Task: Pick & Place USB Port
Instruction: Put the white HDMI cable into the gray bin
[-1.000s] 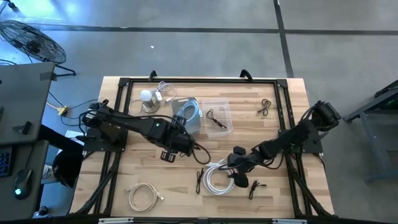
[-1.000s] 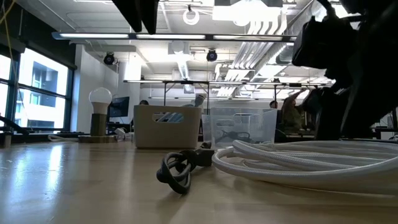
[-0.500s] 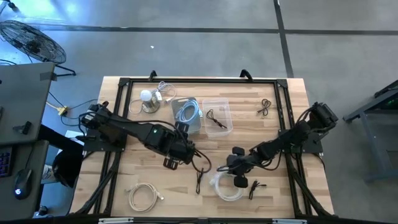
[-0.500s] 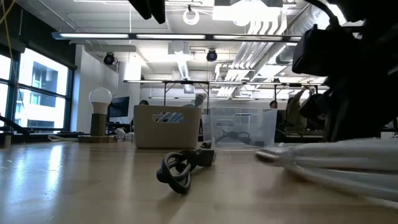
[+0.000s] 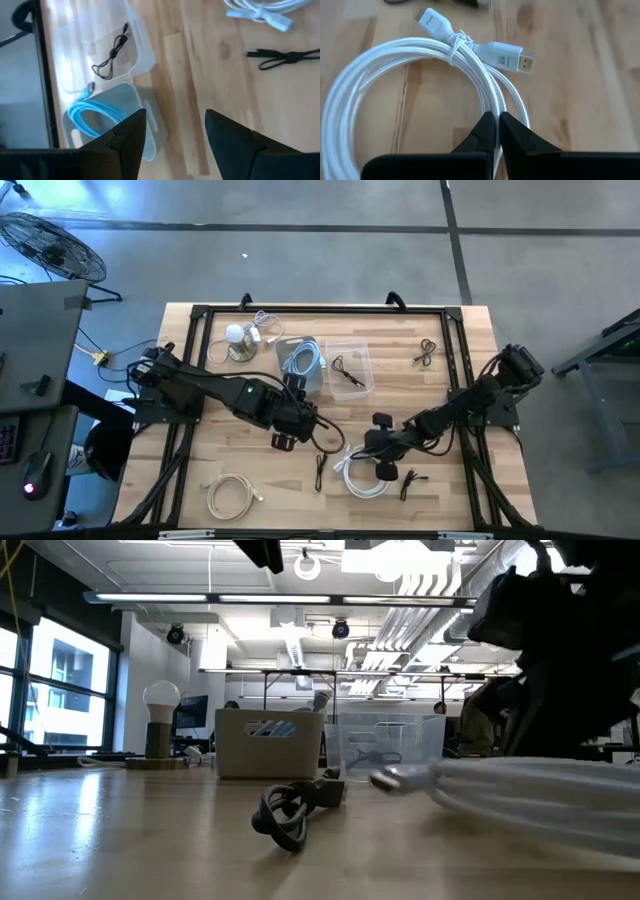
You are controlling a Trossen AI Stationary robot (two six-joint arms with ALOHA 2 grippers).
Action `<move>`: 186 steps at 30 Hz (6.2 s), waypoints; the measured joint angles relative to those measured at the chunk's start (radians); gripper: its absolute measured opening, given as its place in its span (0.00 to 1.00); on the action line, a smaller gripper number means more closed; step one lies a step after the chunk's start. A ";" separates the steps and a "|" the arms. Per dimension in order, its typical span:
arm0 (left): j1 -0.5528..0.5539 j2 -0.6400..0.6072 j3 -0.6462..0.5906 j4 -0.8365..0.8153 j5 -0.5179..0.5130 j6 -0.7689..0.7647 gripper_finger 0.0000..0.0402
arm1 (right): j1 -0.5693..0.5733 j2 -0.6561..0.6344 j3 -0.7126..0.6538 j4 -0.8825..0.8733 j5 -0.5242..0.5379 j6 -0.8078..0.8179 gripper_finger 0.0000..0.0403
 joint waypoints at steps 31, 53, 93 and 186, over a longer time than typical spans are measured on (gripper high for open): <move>0.001 0.004 -0.270 0.818 0.046 0.343 0.49 | 0.257 -0.476 0.001 -0.105 0.565 -0.411 0.01; 0.000 0.009 -0.269 0.941 0.128 0.341 0.49 | 0.372 -0.464 0.001 0.268 1.012 -1.003 0.01; 0.072 0.148 -0.269 1.192 0.413 0.334 0.09 | 0.282 -0.390 0.002 0.377 0.979 -1.129 0.01; 0.557 -0.139 -0.684 0.725 0.516 0.429 0.18 | 0.375 -0.397 0.001 0.489 1.240 -1.219 0.40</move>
